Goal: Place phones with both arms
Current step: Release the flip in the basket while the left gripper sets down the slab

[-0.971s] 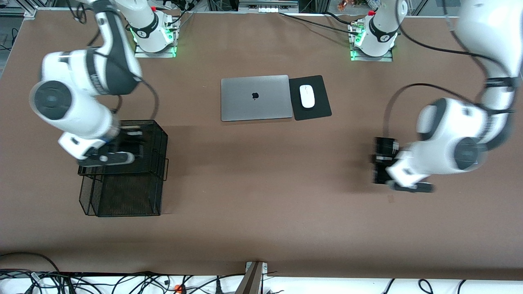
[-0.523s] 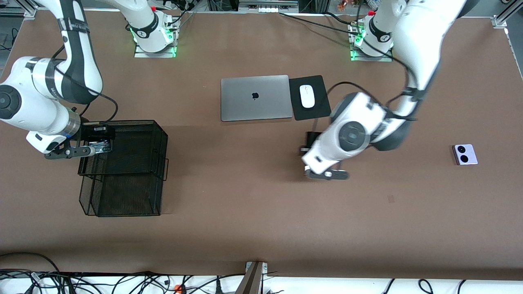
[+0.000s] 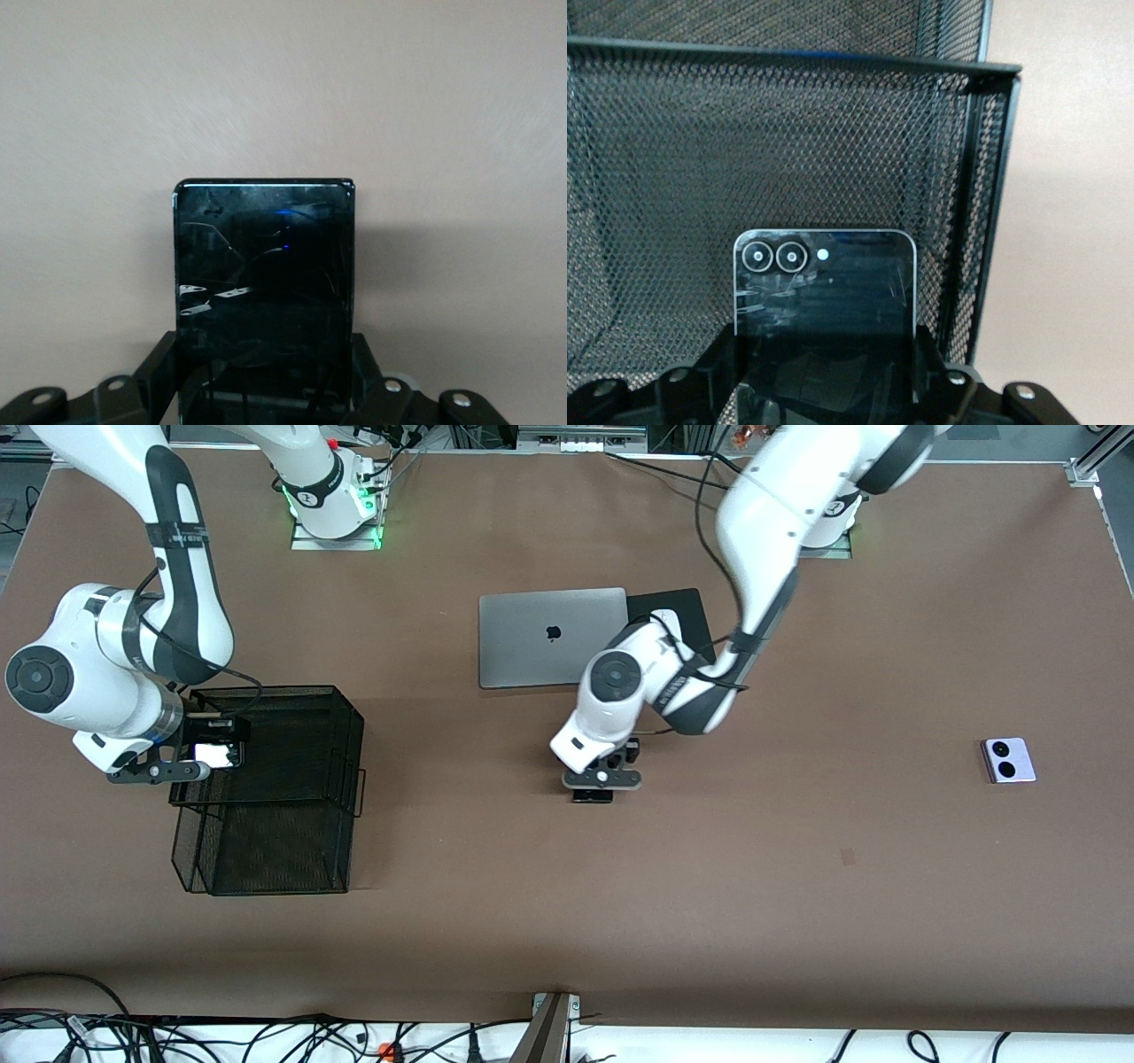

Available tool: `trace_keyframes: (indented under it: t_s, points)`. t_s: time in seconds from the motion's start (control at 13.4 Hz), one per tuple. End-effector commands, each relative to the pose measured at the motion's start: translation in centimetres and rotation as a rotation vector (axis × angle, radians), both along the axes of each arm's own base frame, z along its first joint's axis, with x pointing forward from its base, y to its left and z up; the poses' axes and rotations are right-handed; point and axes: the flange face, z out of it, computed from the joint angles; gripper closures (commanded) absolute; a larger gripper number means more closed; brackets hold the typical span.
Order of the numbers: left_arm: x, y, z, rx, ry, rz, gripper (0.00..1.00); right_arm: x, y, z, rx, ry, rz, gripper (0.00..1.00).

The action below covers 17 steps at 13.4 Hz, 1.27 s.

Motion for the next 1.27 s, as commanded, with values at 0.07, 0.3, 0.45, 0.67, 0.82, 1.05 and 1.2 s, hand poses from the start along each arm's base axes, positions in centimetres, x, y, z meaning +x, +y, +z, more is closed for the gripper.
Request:
trace_keyframes:
  t_s: [0.07,0.3,0.45,0.67,0.82,1.05,1.2]
  points:
    - [0.5,-0.8,1.0,0.011,-0.036,0.013,0.0,1.6,0.4,2.5,0.036,-0.026,-0.004,0.0]
    - [1.0,-0.7,2.1,0.004,-0.048,0.011,0.0,2.9,1.5,6.9,0.052,0.009,0.007,0.0]
    - [2.1,1.0,5.2,0.028,-0.038,0.033,0.0,3.3,1.9,10.1,0.064,0.032,0.011,0.0]
    - [4.4,6.9,11.2,0.138,0.061,-0.004,0.0,3.7,4.6,15.1,0.055,0.062,-0.028,0.0]
    - [6.5,13.1,13.6,0.197,0.149,-0.019,0.0,3.9,9.7,16.6,0.047,0.042,-0.031,0.0]
    - [10.6,25.2,14.6,0.208,0.241,-0.033,0.0,3.5,19.0,16.4,0.053,0.023,-0.044,0.0]
    - [12.4,33.8,14.9,0.197,0.289,0.026,0.0,3.2,26.2,15.1,0.059,0.009,-0.106,0.0]
